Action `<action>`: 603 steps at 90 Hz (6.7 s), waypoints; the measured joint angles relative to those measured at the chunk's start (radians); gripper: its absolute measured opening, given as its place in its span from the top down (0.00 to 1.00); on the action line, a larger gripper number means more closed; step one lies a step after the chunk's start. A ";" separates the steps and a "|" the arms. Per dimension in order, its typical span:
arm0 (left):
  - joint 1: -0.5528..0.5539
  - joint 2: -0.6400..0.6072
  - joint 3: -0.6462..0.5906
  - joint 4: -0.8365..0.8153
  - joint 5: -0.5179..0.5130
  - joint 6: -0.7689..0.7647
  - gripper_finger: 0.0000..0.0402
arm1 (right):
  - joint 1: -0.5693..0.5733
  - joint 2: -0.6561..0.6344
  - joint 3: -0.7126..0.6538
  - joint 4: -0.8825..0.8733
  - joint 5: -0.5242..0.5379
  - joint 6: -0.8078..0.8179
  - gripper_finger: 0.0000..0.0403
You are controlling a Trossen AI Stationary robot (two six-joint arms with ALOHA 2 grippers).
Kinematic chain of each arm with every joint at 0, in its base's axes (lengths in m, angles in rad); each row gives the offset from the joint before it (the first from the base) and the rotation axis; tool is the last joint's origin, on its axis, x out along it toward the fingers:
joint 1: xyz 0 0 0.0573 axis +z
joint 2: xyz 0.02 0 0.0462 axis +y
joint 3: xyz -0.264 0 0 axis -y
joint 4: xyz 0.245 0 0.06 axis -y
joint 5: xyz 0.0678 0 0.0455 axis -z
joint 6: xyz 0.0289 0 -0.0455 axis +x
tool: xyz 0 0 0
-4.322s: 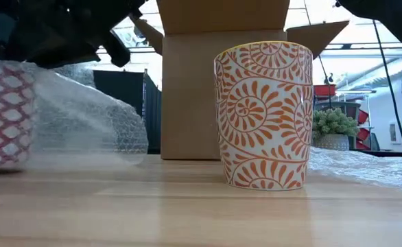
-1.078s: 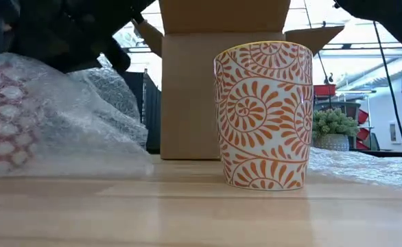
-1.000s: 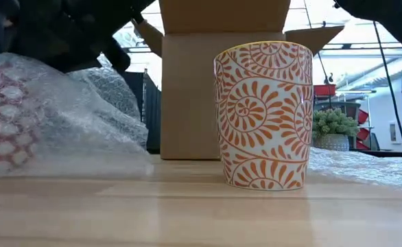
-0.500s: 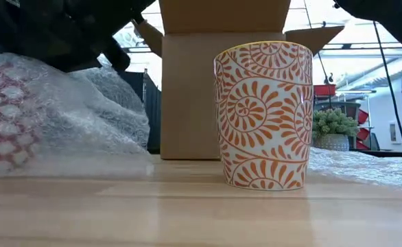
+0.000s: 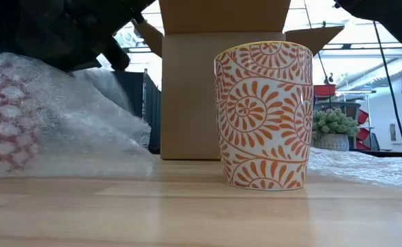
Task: Wrap mug
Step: Wrap the red mug with the bubble wrap
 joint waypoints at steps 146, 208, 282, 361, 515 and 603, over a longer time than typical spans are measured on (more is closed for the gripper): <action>-0.182 0.031 -0.169 0.243 0.003 -0.245 0.33 | 0.006 -0.163 -0.002 -0.437 0.308 -0.036 0.75; -0.179 0.031 -0.169 0.245 0.008 -0.249 0.33 | 0.022 -0.090 -0.071 -0.042 0.152 -0.060 0.75; -0.182 0.008 -0.038 0.118 0.033 -0.256 0.33 | 0.046 -0.006 -0.069 0.117 0.116 0.001 0.75; -0.252 -0.057 0.175 -0.336 -0.212 -0.437 0.33 | 0.046 -0.003 -0.071 0.109 0.112 -0.034 0.75; -0.272 -0.073 0.023 -0.023 -0.146 -0.359 0.33 | 0.046 0.017 -0.071 0.203 0.111 -0.035 0.75; -0.264 -0.036 -0.225 0.260 -0.102 -0.438 0.33 | 0.001 -0.122 -0.080 -0.326 0.163 -0.020 0.75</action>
